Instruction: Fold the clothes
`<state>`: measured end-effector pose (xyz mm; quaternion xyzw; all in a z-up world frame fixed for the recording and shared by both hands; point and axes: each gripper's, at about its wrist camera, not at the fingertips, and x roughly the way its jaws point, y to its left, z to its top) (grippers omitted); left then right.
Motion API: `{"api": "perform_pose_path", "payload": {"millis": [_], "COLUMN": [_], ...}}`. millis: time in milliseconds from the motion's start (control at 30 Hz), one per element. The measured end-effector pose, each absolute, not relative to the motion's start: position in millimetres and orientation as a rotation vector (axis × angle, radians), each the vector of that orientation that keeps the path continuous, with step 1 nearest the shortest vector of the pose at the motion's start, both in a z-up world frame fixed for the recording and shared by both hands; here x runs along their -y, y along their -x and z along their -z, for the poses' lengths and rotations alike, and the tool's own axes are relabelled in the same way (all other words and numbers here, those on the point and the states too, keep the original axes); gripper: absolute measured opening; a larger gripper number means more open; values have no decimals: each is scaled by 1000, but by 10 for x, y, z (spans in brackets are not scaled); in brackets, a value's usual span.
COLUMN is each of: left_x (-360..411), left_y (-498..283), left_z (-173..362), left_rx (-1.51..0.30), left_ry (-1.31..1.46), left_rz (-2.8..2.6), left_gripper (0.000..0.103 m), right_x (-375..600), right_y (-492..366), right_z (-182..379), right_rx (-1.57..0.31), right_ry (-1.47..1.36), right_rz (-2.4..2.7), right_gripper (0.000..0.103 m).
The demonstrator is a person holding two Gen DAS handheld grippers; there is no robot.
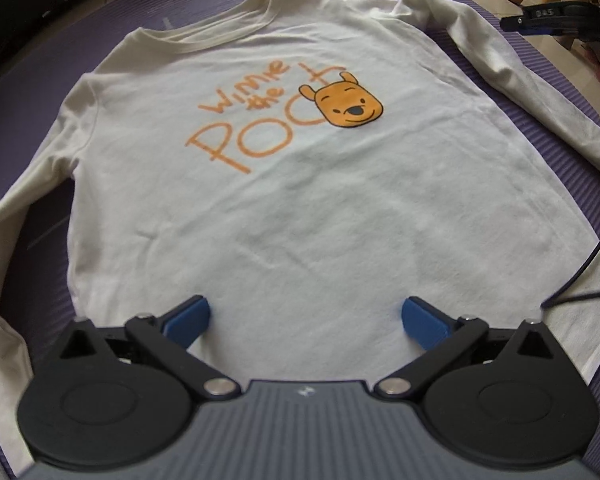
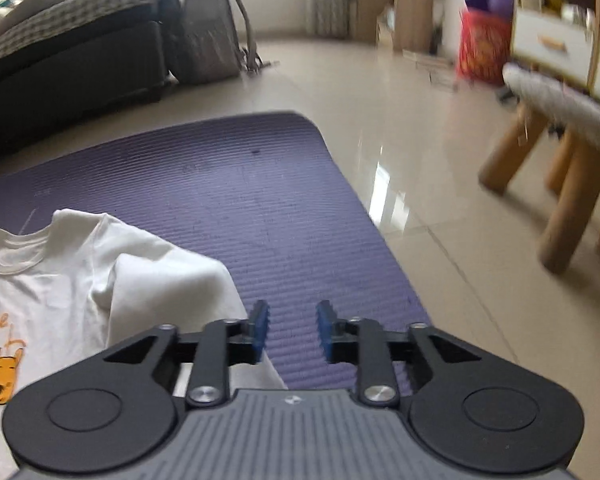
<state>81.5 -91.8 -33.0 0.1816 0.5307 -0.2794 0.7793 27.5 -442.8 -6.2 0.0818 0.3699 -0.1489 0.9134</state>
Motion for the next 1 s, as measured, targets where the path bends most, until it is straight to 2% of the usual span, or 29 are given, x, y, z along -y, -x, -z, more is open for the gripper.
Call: {"api": "perform_pose_path", "payload": {"millis": [133,400,500,567,667,833,1000], "left_x": [926,1116,1369,1576,1965,2640,3423], "left_y": [-829,-995,-1186,-1354,-1627,-2078,-2411], "left_z": [322,219,71,-58,-266,-507,-390], "left_rx": [-1154,-1176,-1158,-1142,-1111,-1107,-1191], "left_ry": [-387,-378,-387,-362,-343,-275,-304], "left_rz": [598,552,541,542,526,510,491], "left_gripper": [103,100,99,99,98,93,87], "right_x": [4389,4264,4436,4597,4681,4798,4833], "right_y": [-205,345,577,716,767,756,766], "right_z": [10,-64,-78,-45,40,154,212], "right_rx": [-838,-1074,-1113,-1124,-1130,-1150,-1167], "right_ry": [-146,3,-74,-185,-204,-229,-218], "right_rz": [291,262,271,298,285,245,178], "right_gripper": [49,49,49,49,48,39,38]}}
